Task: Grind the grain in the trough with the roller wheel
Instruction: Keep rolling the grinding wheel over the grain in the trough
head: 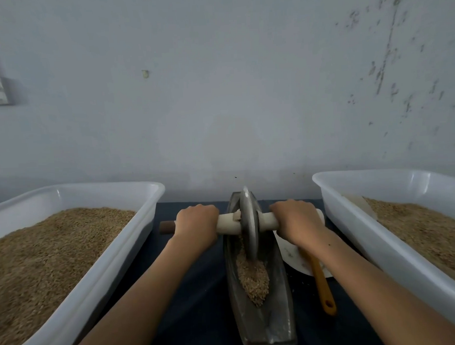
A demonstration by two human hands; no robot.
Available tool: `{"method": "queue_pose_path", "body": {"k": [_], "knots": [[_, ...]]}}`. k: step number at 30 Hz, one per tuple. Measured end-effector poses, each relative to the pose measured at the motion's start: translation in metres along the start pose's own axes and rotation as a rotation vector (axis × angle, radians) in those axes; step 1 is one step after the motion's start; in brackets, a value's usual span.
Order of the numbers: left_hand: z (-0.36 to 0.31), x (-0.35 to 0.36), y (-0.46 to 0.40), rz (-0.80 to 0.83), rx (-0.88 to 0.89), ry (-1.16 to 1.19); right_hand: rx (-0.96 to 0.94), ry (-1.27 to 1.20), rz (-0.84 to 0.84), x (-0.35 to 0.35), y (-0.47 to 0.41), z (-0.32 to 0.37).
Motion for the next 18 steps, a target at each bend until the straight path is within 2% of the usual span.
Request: {"method": "queue_pose_path", "body": {"k": [7, 10, 12, 14, 18], "knots": [[0.007, -0.008, 0.004, 0.338, 0.092, 0.07, -0.071, -0.033, 0.411, -0.014, 0.007, -0.008], [0.008, -0.008, 0.005, 0.427, 0.093, 0.164, -0.066, -0.078, 0.471, -0.015, 0.008, -0.007], [0.007, -0.008, 0.003, 0.376, 0.07, 0.128, -0.062, -0.071, 0.419, -0.014, 0.007, -0.007], [0.004, -0.007, 0.002, 0.251, 0.036, 0.05, -0.059, -0.039, 0.336, -0.012, 0.004, -0.007], [0.0, 0.001, -0.001, -0.01, -0.009, -0.025, -0.021, 0.009, 0.056, -0.001, 0.0, -0.004]]}}
Point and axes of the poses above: each hand's wrist, its own y-axis away from the middle knuckle, its own x-axis out of the palm, z = x × y, the point moved 1 cm from there along -y, towards the middle knuckle
